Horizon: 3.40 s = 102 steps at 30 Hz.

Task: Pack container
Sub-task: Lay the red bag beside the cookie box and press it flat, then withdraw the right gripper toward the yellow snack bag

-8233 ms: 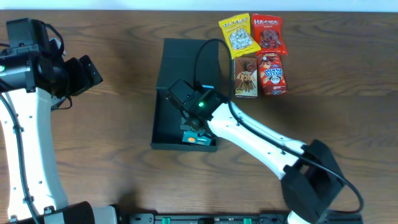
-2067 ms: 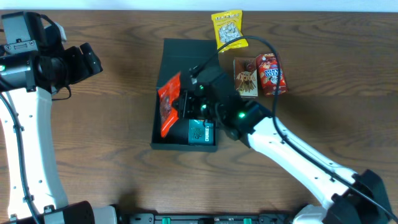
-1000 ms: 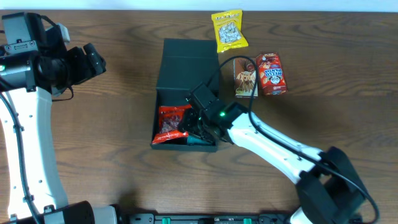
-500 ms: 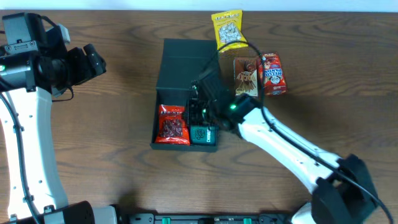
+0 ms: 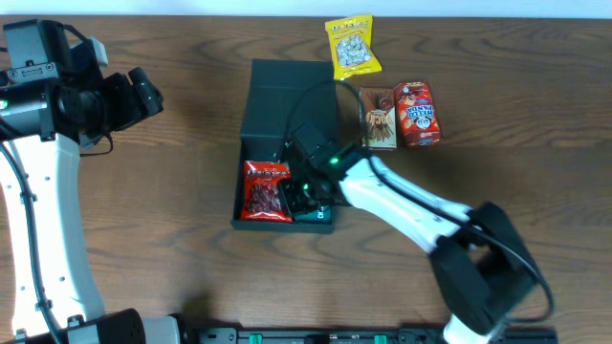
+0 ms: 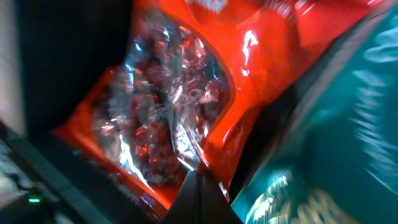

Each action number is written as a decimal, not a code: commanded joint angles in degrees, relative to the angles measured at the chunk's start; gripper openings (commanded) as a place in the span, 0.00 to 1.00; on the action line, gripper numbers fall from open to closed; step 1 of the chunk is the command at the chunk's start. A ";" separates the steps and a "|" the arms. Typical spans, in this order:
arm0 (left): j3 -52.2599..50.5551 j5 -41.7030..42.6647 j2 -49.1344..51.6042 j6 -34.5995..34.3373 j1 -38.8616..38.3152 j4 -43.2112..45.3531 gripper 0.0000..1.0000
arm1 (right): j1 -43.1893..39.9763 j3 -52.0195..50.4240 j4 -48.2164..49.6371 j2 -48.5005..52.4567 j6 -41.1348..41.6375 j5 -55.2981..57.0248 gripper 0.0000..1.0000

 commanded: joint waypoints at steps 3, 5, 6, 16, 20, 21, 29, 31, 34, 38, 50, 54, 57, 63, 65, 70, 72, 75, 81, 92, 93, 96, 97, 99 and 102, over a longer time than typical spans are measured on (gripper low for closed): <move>0.61 -0.22 0.39 -0.20 0.17 -0.26 0.95 | 1.29 0.55 -0.20 4.63 -3.93 -0.81 0.01; 0.61 -0.22 0.39 -0.20 0.17 -0.28 0.95 | 0.90 0.59 -0.07 4.61 -3.93 -0.72 0.01; 0.61 -0.24 0.39 -0.20 0.17 -0.28 0.95 | 0.68 0.81 -0.04 4.37 -3.96 -0.59 0.02; 0.61 -0.24 0.39 -0.20 0.17 -0.24 0.95 | 0.39 3.56 -0.13 2.51 -9.11 5.62 0.01; 0.61 -0.24 0.39 -0.20 0.17 -0.22 0.95 | 0.79 3.56 0.11 4.02 -11.17 11.85 0.02; 0.61 -0.24 0.39 -0.20 0.17 -0.22 0.95 | 0.83 3.56 0.48 4.55 -11.63 13.27 0.02; 0.61 -0.24 0.39 -0.20 0.17 -0.26 0.95 | 0.92 4.02 5.38 5.07 -14.47 12.94 0.02; 0.61 -0.24 0.39 -0.20 0.17 -0.35 0.95 | 0.94 4.46 5.20 5.07 -16.65 8.33 0.02; 0.61 -0.24 0.39 -0.22 0.17 -0.42 0.95 | 0.76 5.95 3.54 4.92 -17.00 4.04 0.01; 0.61 -0.24 0.39 -0.22 0.17 -0.66 0.95 | -0.20 11.26 -1.38 4.22 -17.14 3.89 0.02; 0.61 -0.24 0.39 -0.20 0.17 -0.59 0.95 | -0.35 14.38 -2.69 5.68 -22.16 5.81 0.01; 0.61 -0.24 0.39 -0.20 0.17 -0.59 0.96 | 0.79 13.57 -2.78 9.49 -22.18 5.55 0.01; 0.61 -0.24 0.39 -0.20 0.17 -0.61 0.95 | 2.01 13.57 -2.49 12.90 -22.62 5.62 0.01; 0.61 -0.24 0.39 -0.20 0.17 -0.72 0.95 | 2.05 13.57 -0.17 15.85 -22.60 9.09 0.02; 0.61 -0.24 0.39 -0.17 0.17 -0.87 0.95 | 1.70 14.12 -0.09 15.58 -22.58 9.03 0.02; 0.61 -0.24 0.39 -0.17 0.17 -1.05 0.95 | 0.37 17.49 -4.68 13.49 -22.60 7.63 0.01; 0.61 -0.24 0.39 -0.17 0.17 -1.07 0.95 | -0.52 19.74 -7.93 11.85 -23.02 5.84 0.01; 0.61 -0.24 0.39 -0.17 0.17 -1.07 0.95 | -2.14 23.06 -10.75 8.70 -23.91 3.96 0.01; 0.61 -0.24 0.39 -0.17 0.17 -1.07 0.95 | -9.94 27.17 -4.96 0.39 -23.89 6.14 0.02; 0.61 -1.38 0.39 -0.22 0.17 -1.18 0.95 | -34.77 27.34 15.76 13.38 -9.40 -4.83 0.01; 0.61 -1.70 0.39 -0.22 0.17 -1.27 0.95 | -35.67 27.34 16.61 14.84 -8.09 -5.75 0.01; 0.61 -1.73 0.42 -0.22 0.17 -1.27 0.95 | -37.94 27.34 19.74 18.75 -3.02 -8.20 0.04; 0.61 -1.73 0.39 -0.24 0.17 -1.27 0.95 | -38.42 27.34 21.20 20.28 -1.40 -9.44 0.19; 0.61 -1.73 0.39 -0.24 0.17 -1.29 0.95 | -38.64 27.36 22.62 21.68 -0.63 -10.32 0.51; 0.61 -1.70 0.42 -0.24 0.17 -1.60 0.95 | -38.66 27.34 23.96 22.58 -0.66 -7.39 0.88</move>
